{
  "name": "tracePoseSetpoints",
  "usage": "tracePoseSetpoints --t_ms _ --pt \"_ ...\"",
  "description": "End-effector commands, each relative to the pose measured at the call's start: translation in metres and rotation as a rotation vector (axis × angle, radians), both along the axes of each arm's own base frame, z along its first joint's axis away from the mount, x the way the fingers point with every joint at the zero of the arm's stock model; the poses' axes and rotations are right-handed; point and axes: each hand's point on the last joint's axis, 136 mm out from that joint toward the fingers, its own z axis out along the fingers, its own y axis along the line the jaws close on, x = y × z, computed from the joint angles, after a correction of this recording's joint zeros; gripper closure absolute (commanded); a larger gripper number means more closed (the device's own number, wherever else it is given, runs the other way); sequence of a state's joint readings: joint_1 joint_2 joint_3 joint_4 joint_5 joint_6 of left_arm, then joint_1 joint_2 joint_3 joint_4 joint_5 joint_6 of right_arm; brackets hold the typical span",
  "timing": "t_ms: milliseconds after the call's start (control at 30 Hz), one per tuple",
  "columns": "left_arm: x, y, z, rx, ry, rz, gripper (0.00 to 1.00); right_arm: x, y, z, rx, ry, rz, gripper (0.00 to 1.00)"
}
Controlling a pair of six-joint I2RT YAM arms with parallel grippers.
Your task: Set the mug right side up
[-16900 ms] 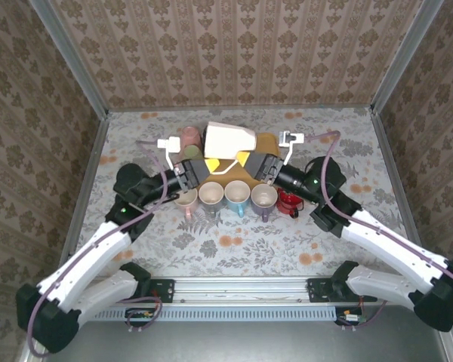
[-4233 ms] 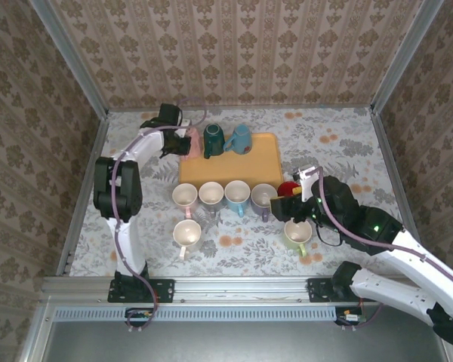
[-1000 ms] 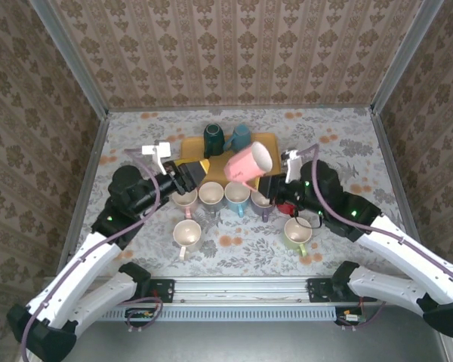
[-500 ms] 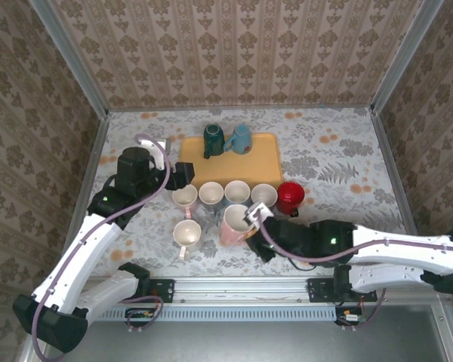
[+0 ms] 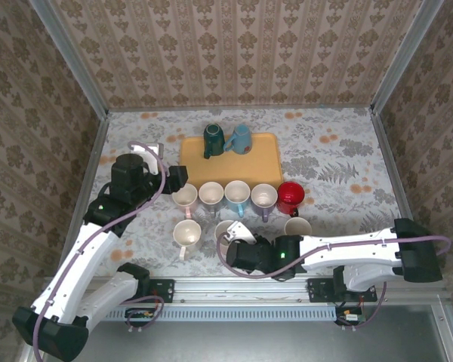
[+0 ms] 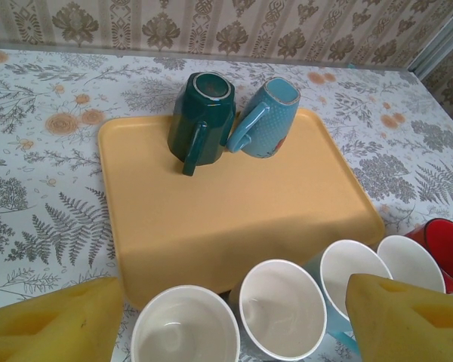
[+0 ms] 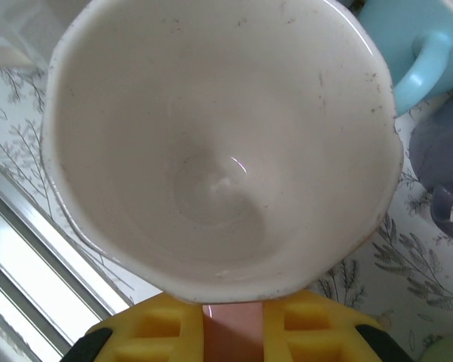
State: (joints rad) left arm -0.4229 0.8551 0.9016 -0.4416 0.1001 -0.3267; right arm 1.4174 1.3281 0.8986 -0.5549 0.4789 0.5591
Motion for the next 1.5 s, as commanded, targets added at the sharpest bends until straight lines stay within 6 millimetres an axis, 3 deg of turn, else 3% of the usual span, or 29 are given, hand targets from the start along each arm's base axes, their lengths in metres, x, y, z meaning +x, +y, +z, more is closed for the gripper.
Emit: tracePoseSetpoints --t_ms 0,200,433,767,1067,1367,1467 --pt "0.001 0.000 0.004 0.002 -0.028 -0.007 0.22 0.013 0.022 0.017 0.123 -0.059 -0.020 1.00" --pt "0.000 0.000 0.005 -0.002 -0.030 -0.008 0.22 0.010 0.041 -0.003 0.120 -0.018 0.021 1.00" --pt "-0.001 -0.002 0.004 -0.001 -0.028 -0.018 0.21 0.011 0.043 -0.016 0.073 -0.008 0.015 1.00" --pt "0.000 -0.003 0.002 0.003 -0.025 -0.021 0.21 0.013 0.043 -0.026 0.054 -0.012 0.004 0.71" --pt "0.001 -0.004 0.000 0.010 -0.018 -0.021 0.21 0.015 0.044 -0.024 0.056 -0.029 0.003 0.61" --pt "0.003 -0.004 -0.004 0.018 -0.010 -0.024 0.21 0.020 0.045 -0.026 0.058 -0.049 -0.008 0.59" --pt "0.005 -0.003 -0.006 0.032 -0.007 -0.017 0.21 0.022 0.040 -0.023 0.055 -0.056 -0.022 0.52"
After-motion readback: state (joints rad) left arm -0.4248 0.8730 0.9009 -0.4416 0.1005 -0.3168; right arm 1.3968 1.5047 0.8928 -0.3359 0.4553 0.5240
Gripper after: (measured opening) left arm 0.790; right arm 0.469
